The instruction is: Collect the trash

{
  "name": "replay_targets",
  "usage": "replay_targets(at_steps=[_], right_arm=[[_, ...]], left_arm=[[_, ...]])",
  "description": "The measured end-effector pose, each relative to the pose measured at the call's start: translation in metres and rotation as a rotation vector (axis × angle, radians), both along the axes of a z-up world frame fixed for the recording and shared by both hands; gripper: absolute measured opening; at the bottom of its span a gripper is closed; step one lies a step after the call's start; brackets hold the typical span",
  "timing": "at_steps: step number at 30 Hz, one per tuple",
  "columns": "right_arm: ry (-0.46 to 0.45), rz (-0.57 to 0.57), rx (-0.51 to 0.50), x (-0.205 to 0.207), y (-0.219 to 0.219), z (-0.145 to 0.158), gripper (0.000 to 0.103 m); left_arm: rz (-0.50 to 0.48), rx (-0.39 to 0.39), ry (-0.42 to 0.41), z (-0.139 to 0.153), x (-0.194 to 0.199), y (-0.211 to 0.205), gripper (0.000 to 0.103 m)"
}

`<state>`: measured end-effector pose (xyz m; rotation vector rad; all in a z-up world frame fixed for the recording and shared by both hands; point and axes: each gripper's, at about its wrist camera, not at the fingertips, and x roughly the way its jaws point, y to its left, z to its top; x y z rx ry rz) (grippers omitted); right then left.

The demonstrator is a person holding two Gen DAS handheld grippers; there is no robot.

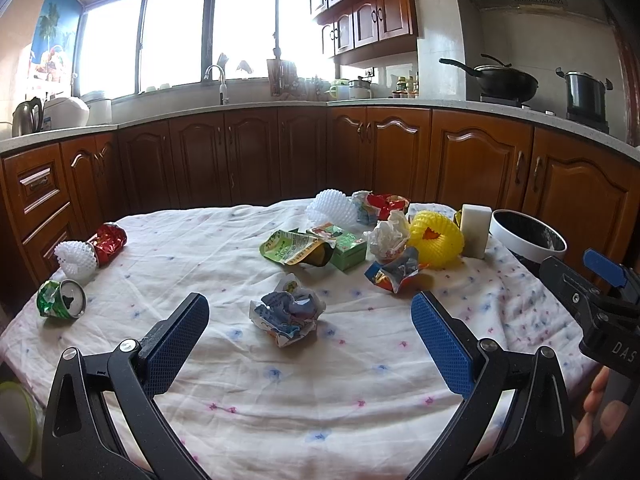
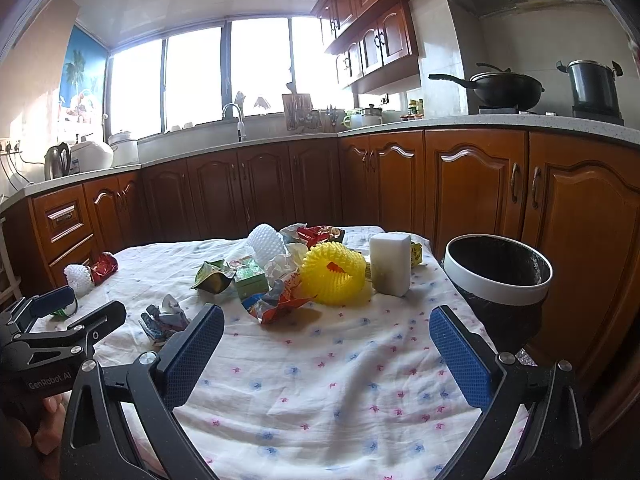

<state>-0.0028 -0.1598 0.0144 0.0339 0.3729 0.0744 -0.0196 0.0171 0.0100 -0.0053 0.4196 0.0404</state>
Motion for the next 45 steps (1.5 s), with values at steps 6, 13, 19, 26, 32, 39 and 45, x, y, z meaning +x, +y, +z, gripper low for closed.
replay_targets(at_steps=[6, 13, 19, 26, 32, 39, 45], right_arm=[[0.0, -0.001, -0.001, 0.0, 0.0, -0.001, 0.103], [0.021, 0.001, 0.007, 0.005, -0.001, -0.004, 0.103], [0.078, 0.034, 0.046, 0.02, -0.003, -0.007, 0.103], [0.178, 0.114, 0.151, 0.05, -0.001, -0.013, 0.103], [0.277, 0.158, 0.193, 0.087, 0.014, -0.022, 0.099], [0.416, 0.148, 0.236, 0.136, 0.021, -0.047, 0.079], [0.503, 0.122, 0.271, 0.17, 0.017, -0.066, 0.06]], left_arm=[[0.0, 0.0, 0.0, 0.0, 0.0, 0.0, 0.103], [-0.003, -0.004, 0.016, -0.003, 0.003, -0.001, 0.103], [-0.004, -0.025, 0.054, -0.009, 0.013, 0.006, 0.103], [0.008, -0.089, 0.142, -0.017, 0.037, 0.03, 0.103], [-0.01, -0.124, 0.243, -0.03, 0.067, 0.043, 0.103], [-0.026, -0.152, 0.326, -0.043, 0.098, 0.05, 0.103], [-0.036, -0.153, 0.369, -0.05, 0.116, 0.048, 0.093]])
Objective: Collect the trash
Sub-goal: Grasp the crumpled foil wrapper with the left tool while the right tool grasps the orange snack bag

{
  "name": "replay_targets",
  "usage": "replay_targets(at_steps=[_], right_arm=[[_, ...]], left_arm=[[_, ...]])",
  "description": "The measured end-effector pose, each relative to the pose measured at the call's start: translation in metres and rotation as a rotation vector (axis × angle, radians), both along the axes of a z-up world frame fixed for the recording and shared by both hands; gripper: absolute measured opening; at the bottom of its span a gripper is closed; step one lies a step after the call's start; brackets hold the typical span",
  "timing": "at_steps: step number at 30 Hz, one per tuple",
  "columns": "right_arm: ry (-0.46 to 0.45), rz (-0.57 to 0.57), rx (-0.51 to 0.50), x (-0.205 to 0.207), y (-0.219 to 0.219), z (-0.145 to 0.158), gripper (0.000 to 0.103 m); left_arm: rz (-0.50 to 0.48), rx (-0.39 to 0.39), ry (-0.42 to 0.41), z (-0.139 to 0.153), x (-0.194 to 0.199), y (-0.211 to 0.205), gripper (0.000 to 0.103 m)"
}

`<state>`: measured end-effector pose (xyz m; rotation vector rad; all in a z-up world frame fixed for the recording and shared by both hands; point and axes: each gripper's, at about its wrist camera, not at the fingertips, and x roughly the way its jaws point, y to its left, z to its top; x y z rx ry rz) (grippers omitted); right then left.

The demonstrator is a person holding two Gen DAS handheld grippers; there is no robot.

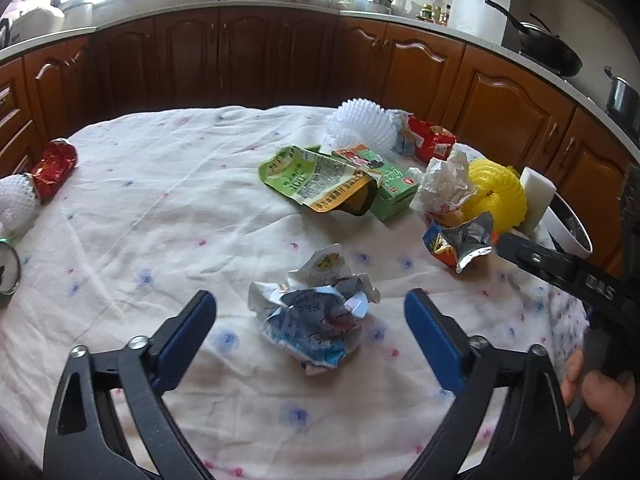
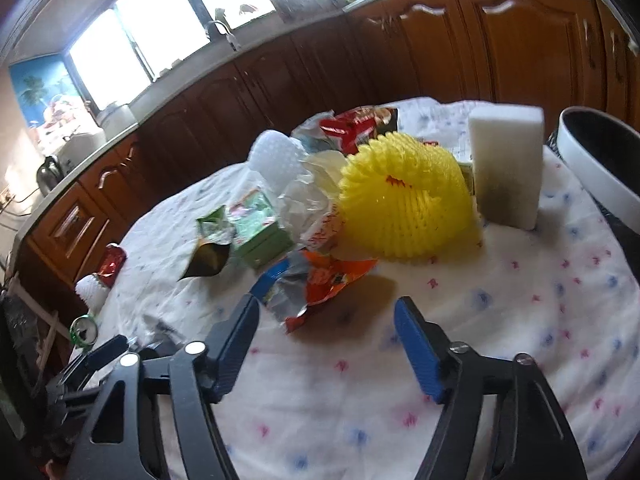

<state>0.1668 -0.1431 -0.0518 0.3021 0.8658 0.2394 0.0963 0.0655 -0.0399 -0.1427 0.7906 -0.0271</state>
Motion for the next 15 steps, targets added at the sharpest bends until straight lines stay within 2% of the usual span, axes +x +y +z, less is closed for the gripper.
replay_targets(at_steps=[2, 3, 4, 5, 6, 9, 12, 15], right_arm=[[0.034, 0.008, 0.008, 0.01, 0.001, -0.008, 0.039], [0.046, 0.014, 0.006, 0.013, 0.002, -0.012, 0.031], [0.055, 0.018, 0.005, 0.015, 0.002, -0.014, 0.016], [0.056, 0.022, 0.009, 0.015, 0.002, -0.015, 0.011], [0.051, 0.024, 0.012, 0.015, 0.0, -0.016, 0.011], [0.016, 0.036, 0.011, 0.008, -0.001, -0.009, 0.004], [-0.019, 0.043, -0.006, -0.004, -0.005, 0.003, 0.003], [-0.05, 0.034, -0.008, -0.018, -0.016, 0.015, 0.002]], left_arm=[[-0.015, 0.007, 0.014, -0.003, 0.005, -0.004, 0.086], [-0.02, 0.009, 0.02, -0.004, 0.007, -0.005, 0.078], [-0.027, 0.007, 0.028, -0.006, 0.009, -0.006, 0.07], [-0.035, 0.004, 0.039, -0.008, 0.011, -0.006, 0.065], [-0.04, 0.003, 0.047, -0.01, 0.013, -0.006, 0.051], [-0.041, -0.015, 0.048, -0.01, 0.015, -0.004, 0.041], [-0.047, -0.046, 0.047, -0.006, 0.015, -0.003, 0.018], [-0.073, -0.057, 0.049, 0.0, 0.016, -0.012, 0.018]])
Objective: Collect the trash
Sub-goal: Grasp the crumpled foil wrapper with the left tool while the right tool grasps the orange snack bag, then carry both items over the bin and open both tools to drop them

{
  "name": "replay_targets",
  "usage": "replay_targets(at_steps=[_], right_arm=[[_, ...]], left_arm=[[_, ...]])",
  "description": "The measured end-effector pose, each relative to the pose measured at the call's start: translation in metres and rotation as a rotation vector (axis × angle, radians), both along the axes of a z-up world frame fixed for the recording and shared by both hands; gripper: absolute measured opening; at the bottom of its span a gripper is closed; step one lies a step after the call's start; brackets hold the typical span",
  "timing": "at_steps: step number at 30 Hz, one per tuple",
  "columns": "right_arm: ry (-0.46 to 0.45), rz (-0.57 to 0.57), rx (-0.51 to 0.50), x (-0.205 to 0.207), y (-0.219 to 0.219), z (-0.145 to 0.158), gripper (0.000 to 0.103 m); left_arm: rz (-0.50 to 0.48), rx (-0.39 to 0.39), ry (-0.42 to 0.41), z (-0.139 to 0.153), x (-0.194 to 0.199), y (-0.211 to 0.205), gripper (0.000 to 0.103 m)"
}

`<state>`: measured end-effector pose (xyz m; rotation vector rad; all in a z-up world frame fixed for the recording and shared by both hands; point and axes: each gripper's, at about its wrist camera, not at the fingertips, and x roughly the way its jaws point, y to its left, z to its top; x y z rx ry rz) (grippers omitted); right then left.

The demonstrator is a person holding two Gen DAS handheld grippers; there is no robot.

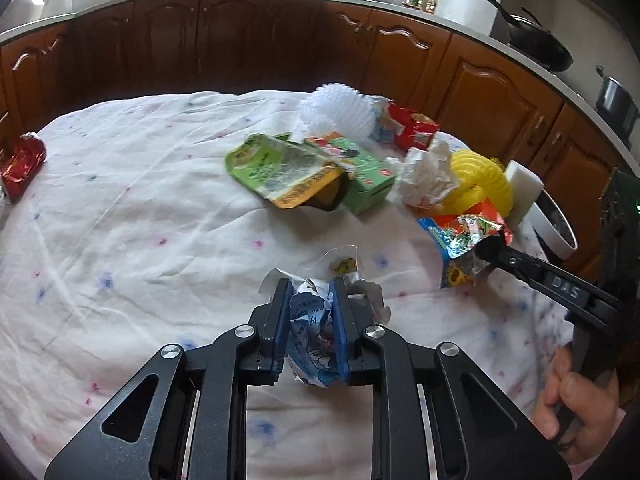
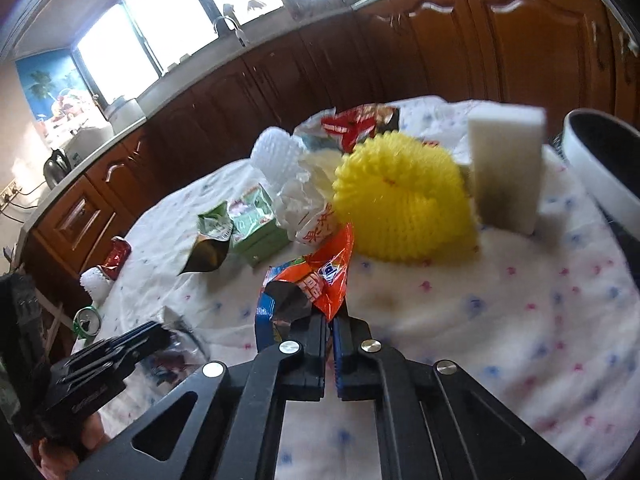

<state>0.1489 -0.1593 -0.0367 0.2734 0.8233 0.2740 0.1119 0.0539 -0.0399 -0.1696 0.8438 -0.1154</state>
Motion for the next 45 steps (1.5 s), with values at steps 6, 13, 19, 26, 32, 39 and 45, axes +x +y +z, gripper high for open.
replay_targets(at_steps=[6, 13, 19, 26, 32, 39, 45], right_arm=[[-0.051, -0.079, -0.005, -0.027, -0.041, 0.019, 0.002], [-0.078, -0.173, -0.031, -0.048, -0.087, 0.027, 0.002], [-0.097, -0.244, -0.046, -0.058, -0.125, 0.036, 0.003], [-0.12, -0.307, -0.083, -0.06, -0.159, 0.045, 0.003], [-0.114, -0.351, -0.117, -0.051, -0.194, 0.051, 0.003], [-0.115, -0.388, -0.174, -0.027, -0.232, 0.064, 0.003], [-0.07, -0.383, -0.196, 0.006, -0.26, 0.063, 0.003]], left_arm=[[-0.082, 0.0, -0.035, 0.016, -0.003, -0.032, 0.017], [-0.198, 0.021, -0.073, 0.036, 0.001, -0.086, 0.017], [-0.289, 0.022, -0.109, 0.05, 0.008, -0.135, 0.017], [-0.355, 0.004, -0.127, 0.06, 0.019, -0.18, 0.017], [-0.401, -0.013, -0.144, 0.072, 0.034, -0.218, 0.017], [-0.45, -0.006, -0.176, 0.09, 0.059, -0.263, 0.017], [-0.467, 0.013, -0.184, 0.099, 0.093, -0.306, 0.017]])
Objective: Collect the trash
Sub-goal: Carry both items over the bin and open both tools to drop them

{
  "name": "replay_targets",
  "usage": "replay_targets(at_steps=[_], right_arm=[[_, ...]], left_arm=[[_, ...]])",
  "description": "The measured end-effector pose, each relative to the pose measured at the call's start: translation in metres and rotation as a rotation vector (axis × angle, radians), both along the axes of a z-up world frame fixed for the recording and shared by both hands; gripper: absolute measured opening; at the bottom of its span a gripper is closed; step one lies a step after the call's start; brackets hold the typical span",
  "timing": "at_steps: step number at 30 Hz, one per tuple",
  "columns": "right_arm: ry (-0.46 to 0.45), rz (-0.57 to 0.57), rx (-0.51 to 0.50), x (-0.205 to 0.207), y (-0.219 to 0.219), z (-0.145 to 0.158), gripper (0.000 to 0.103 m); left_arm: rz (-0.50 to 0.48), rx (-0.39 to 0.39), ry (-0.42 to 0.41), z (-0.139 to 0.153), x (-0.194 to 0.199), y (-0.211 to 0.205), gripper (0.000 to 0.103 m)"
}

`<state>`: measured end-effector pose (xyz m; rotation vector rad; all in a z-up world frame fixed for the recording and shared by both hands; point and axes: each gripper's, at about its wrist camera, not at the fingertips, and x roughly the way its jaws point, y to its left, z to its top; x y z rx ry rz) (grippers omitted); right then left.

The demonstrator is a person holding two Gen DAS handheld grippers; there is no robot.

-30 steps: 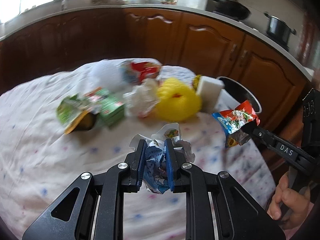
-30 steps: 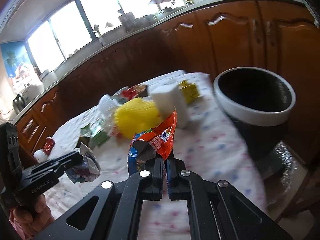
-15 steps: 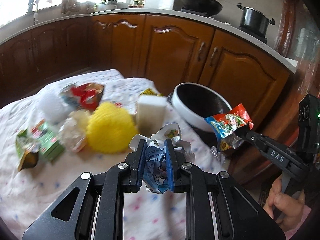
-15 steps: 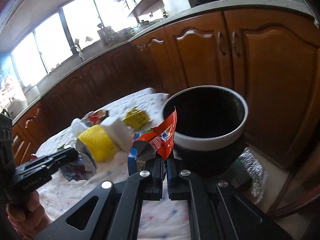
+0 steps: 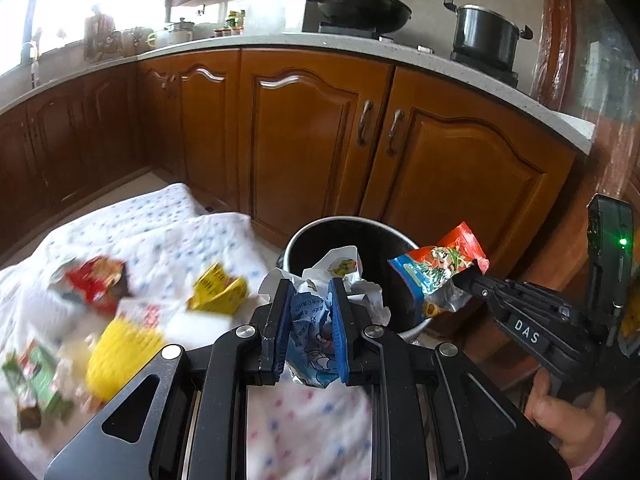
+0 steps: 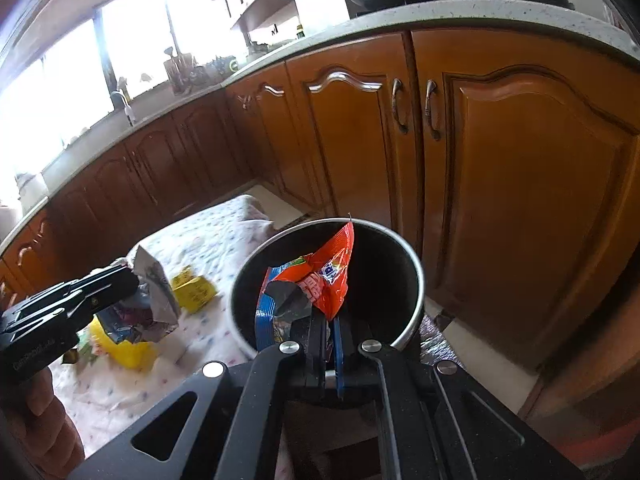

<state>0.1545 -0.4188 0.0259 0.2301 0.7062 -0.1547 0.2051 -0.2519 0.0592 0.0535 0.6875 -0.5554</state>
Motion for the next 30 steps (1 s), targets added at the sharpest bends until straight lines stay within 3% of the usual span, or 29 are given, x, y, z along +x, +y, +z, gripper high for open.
replay_targets(at_steps=[16, 18, 20, 22, 24, 30], right_arm=[[0.207, 0.082, -0.079, 0.053, -0.023, -0.037, 0.007], [0.224, 0.076, -0.091, 0.055, -0.023, -0.037, 0.009], [0.227, 0.076, -0.083, 0.055, -0.026, -0.038, 0.021], [0.227, 0.073, -0.072, 0.052, -0.028, -0.038, 0.031], [0.219, 0.069, -0.063, 0.053, -0.029, -0.041, 0.036], [0.165, 0.046, -0.016, 0.033, -0.031, -0.033, 0.042]], left_arm=[[-0.006, 0.138, 0.15, -0.044, 0.078, -0.075, 0.019], [-0.009, 0.147, 0.165, -0.048, 0.08, -0.078, 0.024], [-0.013, 0.151, 0.179, -0.053, 0.083, -0.081, 0.029], [-0.021, 0.143, 0.199, -0.056, 0.085, -0.082, 0.052], [-0.026, 0.128, 0.197, -0.055, 0.083, -0.082, 0.058], [-0.019, 0.084, 0.179, -0.043, 0.066, -0.067, 0.059]])
